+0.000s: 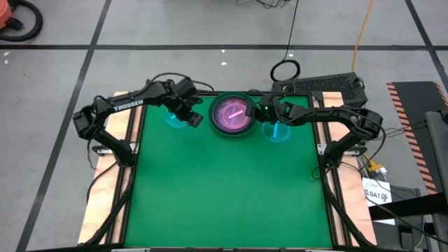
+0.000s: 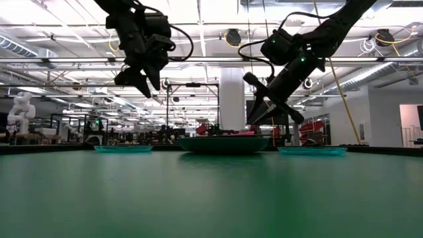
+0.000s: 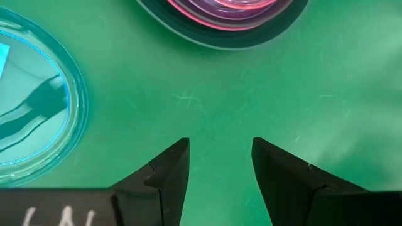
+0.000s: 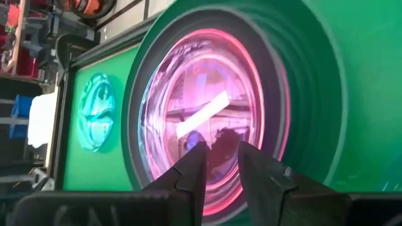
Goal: Stack plastic plates
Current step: Stack the pink plate on top of the blue plate, then stack the right blue plate on top of the pink plate
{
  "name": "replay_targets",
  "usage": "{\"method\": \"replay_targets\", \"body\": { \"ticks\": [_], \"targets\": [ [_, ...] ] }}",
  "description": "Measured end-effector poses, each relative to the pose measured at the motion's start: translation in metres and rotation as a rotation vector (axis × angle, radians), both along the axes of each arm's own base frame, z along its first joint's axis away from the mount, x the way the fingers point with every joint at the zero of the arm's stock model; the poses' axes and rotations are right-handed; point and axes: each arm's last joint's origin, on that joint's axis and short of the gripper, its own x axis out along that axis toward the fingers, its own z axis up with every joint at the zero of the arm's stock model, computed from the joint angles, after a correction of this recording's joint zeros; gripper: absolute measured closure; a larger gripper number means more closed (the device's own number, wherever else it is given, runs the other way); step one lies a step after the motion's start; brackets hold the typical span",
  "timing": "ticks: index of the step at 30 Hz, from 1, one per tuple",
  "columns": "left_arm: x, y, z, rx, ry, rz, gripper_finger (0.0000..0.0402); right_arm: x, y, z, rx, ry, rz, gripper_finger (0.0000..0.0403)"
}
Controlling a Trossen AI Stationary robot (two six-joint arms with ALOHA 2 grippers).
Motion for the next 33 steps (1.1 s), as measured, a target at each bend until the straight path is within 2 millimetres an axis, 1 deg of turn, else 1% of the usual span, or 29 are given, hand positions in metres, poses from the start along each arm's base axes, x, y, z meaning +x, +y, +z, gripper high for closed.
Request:
{"method": "replay_targets", "body": {
  "ticks": [8,12,16,20,25,31,33],
  "targets": [
    [0.003,-0.005,0.0,-0.002,0.0,-0.015,0.0222,-0.002,0.001,-0.003,-0.031,0.061,-0.048,0.0316],
    [0.004,-0.007,0.0,-0.002,0.0,-0.023,0.0222,-0.002,0.001,-0.003,-0.041,0.06,-0.046,0.0316],
    [0.004,-0.007,0.0,0.001,0.001,-0.024,0.0222,0.001,0.0,-0.01,-0.038,0.081,-0.055,0.0316],
    [0.004,-0.007,0.0,0.015,0.006,-0.018,0.0222,0.008,0.001,-0.02,-0.017,0.066,-0.038,0.0316],
    [0.003,-0.007,0.0,0.011,0.013,-0.018,0.0222,0.01,0.002,-0.013,-0.054,0.035,-0.049,0.0316],
    [0.003,-0.006,0.0,0.018,0.015,-0.011,0.0222,0.008,0.001,-0.014,-0.049,0.047,-0.053,0.0316],
    [0.003,-0.006,0.0,0.028,0.019,-0.012,0.0222,0.008,0.001,-0.015,-0.046,0.056,-0.024,0.0316]
  ]
}}
